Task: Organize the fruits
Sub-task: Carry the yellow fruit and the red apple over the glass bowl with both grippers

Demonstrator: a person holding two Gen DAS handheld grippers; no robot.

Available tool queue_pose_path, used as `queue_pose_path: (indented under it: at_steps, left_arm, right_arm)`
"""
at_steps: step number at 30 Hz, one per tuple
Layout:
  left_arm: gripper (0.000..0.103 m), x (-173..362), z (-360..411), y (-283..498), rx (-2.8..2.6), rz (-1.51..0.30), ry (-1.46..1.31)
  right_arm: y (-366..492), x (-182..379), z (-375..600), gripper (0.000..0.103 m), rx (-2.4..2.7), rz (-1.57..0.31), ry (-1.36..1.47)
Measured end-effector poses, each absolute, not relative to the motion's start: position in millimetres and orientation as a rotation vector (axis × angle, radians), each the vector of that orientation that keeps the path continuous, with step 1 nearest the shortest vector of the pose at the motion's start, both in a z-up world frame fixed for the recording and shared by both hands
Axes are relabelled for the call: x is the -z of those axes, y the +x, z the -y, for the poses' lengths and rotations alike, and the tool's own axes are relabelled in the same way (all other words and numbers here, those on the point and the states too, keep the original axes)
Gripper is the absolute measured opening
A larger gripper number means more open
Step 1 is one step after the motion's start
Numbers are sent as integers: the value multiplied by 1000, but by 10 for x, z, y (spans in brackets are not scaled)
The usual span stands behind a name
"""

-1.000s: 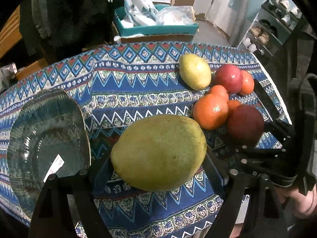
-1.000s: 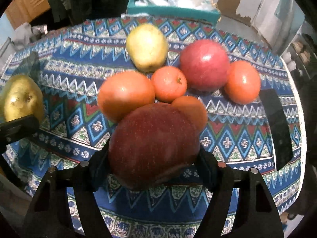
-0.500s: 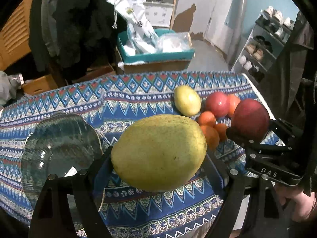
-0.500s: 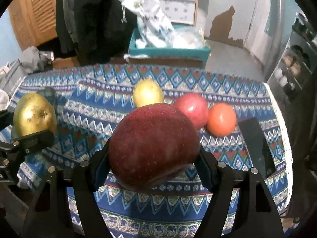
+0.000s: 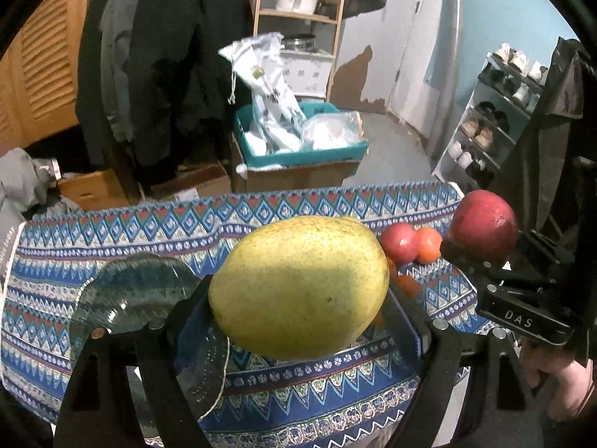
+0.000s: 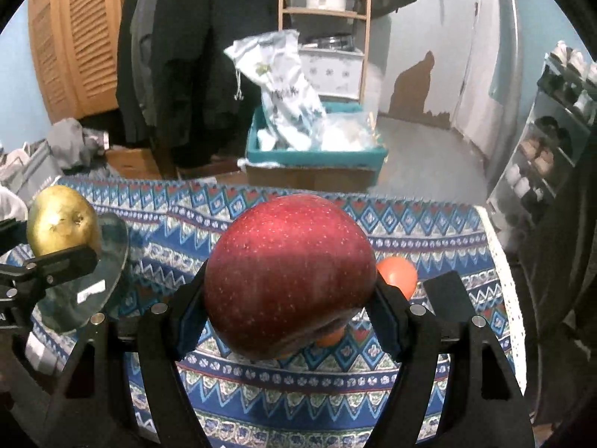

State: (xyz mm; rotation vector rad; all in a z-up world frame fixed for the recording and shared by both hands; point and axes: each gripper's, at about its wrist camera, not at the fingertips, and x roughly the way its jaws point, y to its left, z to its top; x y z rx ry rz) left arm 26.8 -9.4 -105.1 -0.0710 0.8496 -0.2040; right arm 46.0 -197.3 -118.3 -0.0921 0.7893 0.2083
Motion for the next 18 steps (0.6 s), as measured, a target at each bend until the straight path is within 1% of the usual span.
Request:
queue_pose_path:
  at_steps: [18]
  left_arm:
    - [86, 686, -137, 126, 191, -768, -117]
  right_arm:
    - [401, 705, 1819, 74, -256, -703, -54]
